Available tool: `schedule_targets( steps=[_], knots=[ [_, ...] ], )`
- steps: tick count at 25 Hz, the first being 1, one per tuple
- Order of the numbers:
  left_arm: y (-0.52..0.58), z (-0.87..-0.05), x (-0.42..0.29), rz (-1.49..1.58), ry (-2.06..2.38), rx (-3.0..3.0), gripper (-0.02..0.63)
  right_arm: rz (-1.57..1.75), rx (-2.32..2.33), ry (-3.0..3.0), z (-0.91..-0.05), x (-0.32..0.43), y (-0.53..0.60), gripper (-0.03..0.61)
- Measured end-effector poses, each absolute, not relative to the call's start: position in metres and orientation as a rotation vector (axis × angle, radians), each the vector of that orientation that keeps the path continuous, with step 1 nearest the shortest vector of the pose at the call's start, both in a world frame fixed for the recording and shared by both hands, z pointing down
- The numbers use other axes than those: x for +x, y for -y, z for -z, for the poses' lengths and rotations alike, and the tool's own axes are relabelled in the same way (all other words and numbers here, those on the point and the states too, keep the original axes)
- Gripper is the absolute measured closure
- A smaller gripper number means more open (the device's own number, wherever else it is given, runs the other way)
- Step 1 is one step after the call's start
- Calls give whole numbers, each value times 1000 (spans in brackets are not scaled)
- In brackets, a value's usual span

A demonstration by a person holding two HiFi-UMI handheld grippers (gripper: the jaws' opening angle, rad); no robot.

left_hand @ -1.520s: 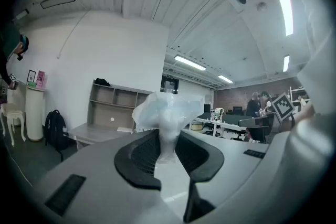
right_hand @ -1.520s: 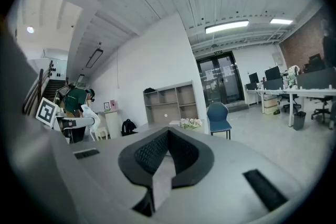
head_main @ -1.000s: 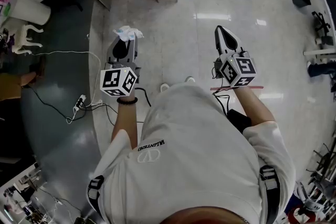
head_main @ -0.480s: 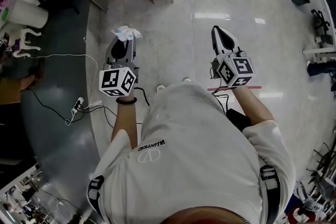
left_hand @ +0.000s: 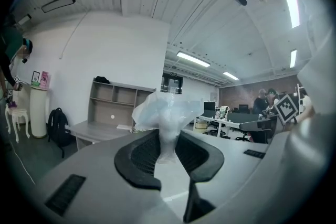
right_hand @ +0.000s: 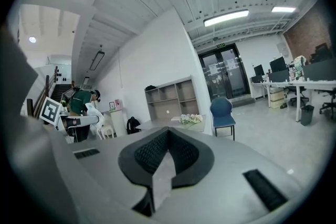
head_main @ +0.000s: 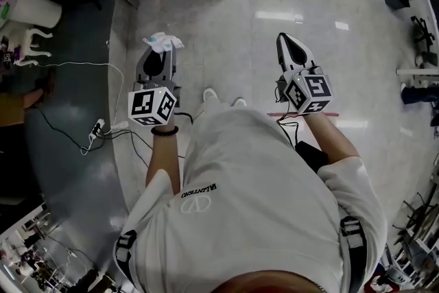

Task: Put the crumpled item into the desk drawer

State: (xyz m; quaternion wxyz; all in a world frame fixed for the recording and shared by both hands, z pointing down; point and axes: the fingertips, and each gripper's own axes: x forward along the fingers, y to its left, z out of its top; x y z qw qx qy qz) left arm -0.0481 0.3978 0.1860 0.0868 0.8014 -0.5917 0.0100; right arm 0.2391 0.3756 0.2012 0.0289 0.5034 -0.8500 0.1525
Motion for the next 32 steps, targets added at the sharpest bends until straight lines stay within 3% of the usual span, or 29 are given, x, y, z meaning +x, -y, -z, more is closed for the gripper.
schedule_targets(
  steps=[13, 32],
  knots=[
    [-360, -212, -86, -18, 1750, 2347, 529, -488, 1508, 2599, -221, 194, -338, 580],
    [-199, -212, -136, -5, 1614, 2442, 529, -469, 1615, 2534, -217, 134, -203, 580]
  ],
)
